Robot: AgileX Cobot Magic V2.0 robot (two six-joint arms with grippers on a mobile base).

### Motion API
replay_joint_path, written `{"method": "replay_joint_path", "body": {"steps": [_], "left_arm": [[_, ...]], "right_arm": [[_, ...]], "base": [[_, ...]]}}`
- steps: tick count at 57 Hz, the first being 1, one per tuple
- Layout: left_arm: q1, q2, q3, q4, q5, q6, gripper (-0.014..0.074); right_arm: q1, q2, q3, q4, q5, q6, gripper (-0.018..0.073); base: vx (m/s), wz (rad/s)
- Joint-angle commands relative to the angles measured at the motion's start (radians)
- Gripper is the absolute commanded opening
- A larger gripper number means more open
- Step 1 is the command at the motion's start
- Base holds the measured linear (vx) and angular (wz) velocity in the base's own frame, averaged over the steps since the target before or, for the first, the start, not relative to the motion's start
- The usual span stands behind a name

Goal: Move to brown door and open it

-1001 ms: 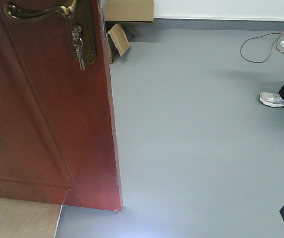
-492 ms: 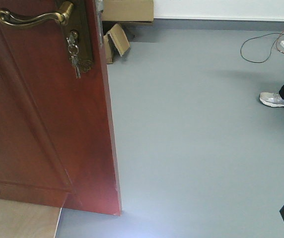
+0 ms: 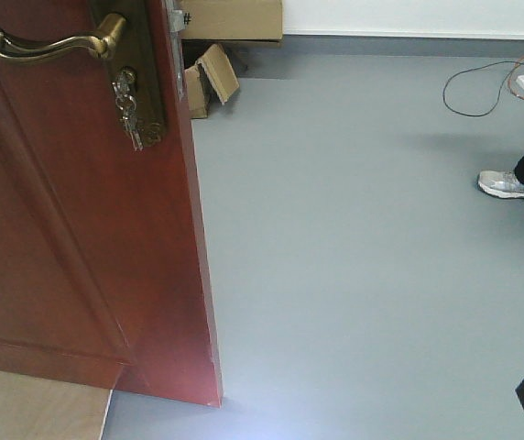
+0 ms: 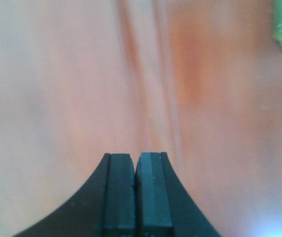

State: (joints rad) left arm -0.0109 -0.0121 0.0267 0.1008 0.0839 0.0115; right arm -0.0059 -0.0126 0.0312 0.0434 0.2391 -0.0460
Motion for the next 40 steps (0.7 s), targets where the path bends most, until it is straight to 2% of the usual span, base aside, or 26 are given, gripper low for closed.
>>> {"method": "replay_joint_path", "body": {"steps": [1, 40], "left_arm": [[-0.008, -0.014, -0.016, -0.017, -0.092, -0.012, -0.0006], [-0.008, -0.014, -0.016, -0.016, -0.090, -0.012, -0.0006]], "right_arm": [[0.001, -0.010, 0.005, -0.003, -0.083, -0.005, 0.0000], [0.001, -0.010, 0.005, -0.003, -0.083, -0.005, 0.0000]], "base": [[0.00, 0.00], [0.00, 0.00]]}}
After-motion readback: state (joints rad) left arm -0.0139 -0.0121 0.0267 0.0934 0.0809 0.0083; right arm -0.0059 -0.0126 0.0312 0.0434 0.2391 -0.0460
